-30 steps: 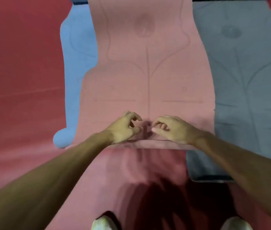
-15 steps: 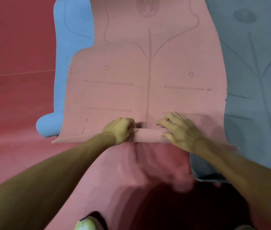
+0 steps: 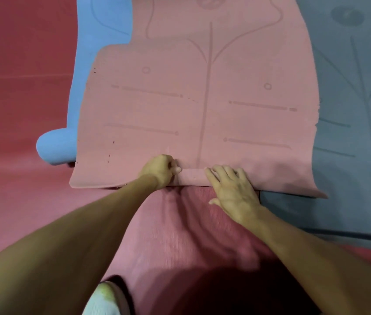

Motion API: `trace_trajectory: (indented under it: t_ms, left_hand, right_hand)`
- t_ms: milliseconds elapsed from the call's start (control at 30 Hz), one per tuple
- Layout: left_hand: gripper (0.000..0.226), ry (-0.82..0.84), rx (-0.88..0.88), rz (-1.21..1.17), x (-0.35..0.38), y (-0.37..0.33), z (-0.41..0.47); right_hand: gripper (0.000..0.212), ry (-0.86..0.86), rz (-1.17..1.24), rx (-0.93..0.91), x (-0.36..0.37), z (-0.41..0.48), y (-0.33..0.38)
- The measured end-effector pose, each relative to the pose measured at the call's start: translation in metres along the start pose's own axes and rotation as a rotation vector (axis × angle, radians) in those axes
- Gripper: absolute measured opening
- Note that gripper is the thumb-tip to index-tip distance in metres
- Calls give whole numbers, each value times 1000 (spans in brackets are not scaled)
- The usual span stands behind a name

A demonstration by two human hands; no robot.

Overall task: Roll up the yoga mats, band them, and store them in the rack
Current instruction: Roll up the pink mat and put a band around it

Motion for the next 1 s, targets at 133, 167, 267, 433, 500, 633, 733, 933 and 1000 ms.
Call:
trace_trajectory:
  t_ms: [133, 167, 267, 433, 500, 633, 733, 933, 1000]
  left_hand:
    - [10, 26, 64, 73, 4, -8, -6]
    - [10, 15, 80, 106, 4, -11, -10]
    - [12, -19, 129, 217, 7, -17, -23]
    - [26, -141, 396, 320, 9, -35, -56]
    - [38, -200, 522, 478, 13, -45, -75]
    - [65, -344, 658, 733, 17, -57, -109]
    - [61, -371, 760, 853, 20, -66, -127]
    - [49, -273, 714, 833, 39, -66, -137]
    - [45, -231, 662, 805, 51, -60, -134]
  right_hand:
    - [42, -99, 59, 2, 1, 4, 4]
    - [35, -117, 84, 9, 0, 4, 5]
    - [29, -106, 161, 51, 1, 2, 8]
    - [10, 127, 291, 165, -3, -3, 0]
    - [13, 170, 301, 189, -10, -9, -7]
    - [16, 273, 322, 232, -29, -22, -17]
    - [19, 348, 307, 207, -37, -34, -20]
    - [24, 410, 301, 164, -33, -53, -19]
    - [22, 428, 314, 156, -26, -58, -19]
Point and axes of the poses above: each hand's wrist, its own z-axis towards the middle knuckle, its own x-axis out of the palm, y = z × x, the point moved 7 cm from there along z, towards the middle knuckle, and after that the axes turned 13 degrees about x, right-handed, at the moved point
